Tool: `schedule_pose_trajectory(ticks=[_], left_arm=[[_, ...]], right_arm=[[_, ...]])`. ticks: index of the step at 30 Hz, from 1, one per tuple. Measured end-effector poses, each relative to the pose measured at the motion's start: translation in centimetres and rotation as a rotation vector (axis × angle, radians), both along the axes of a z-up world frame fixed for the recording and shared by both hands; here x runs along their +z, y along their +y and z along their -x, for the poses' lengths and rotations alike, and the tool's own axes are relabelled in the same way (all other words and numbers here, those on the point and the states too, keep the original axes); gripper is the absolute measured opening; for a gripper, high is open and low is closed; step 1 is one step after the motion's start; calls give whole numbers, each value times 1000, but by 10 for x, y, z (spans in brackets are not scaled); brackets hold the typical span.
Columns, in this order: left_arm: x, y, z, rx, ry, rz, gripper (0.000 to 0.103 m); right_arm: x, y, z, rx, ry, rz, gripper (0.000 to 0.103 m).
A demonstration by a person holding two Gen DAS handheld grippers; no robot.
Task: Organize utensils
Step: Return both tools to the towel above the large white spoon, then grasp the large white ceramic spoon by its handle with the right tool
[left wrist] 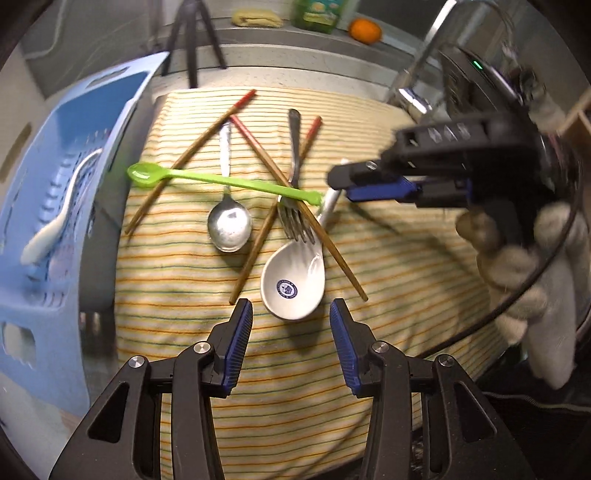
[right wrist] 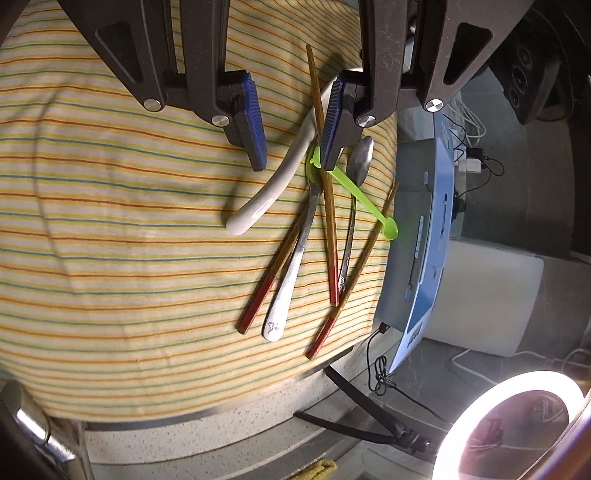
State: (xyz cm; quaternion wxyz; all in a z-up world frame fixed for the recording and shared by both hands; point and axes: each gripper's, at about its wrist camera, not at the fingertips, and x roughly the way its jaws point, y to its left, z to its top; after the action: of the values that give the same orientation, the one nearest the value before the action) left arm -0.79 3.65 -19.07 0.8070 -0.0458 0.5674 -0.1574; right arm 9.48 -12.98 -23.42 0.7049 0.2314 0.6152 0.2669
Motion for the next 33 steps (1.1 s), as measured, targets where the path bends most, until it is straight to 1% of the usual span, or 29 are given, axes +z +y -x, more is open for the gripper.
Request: schedule_pose_trajectory(ticks=[1,4,7,9,10,11,13,17,24,33], left_arm=[[-1,-1,0,-11,6,2,42],[-4,-6,-2,-47,-9,-34,42],[-9,-10,-7,-71,-17,-50,42],[-13,-12,-8,-88,-15,-53,38],[-14,-14,-9,-94,-14,-53,37],[-15,-15,-8,-104,-14,-51,37],[-17,-15,-8,-110,-17,-50,37],[-17,-14,-5,-110,-13,-34,36],[-11,-15,7,-111,-7,3,36],[16,-30,32,-127,-34,73,35]], right_arm=[[-2,1,-1,-4,7,-5,27],[-5,5,-2,-9,15,-3,27],[-8,6,-3,-17,25,-6,27],[-9,6,-4,-24,30,-11,27],[-9,6,-4,-25,30,-11,25],[-9,7,-4,-23,28,-7,21],[-9,7,-4,-23,29,-7,19],[-10,5,-3,-34,37,-12,12],[-6,3,1,-43,47,-24,11],[8,-17,16,-48,44,-38,10]])
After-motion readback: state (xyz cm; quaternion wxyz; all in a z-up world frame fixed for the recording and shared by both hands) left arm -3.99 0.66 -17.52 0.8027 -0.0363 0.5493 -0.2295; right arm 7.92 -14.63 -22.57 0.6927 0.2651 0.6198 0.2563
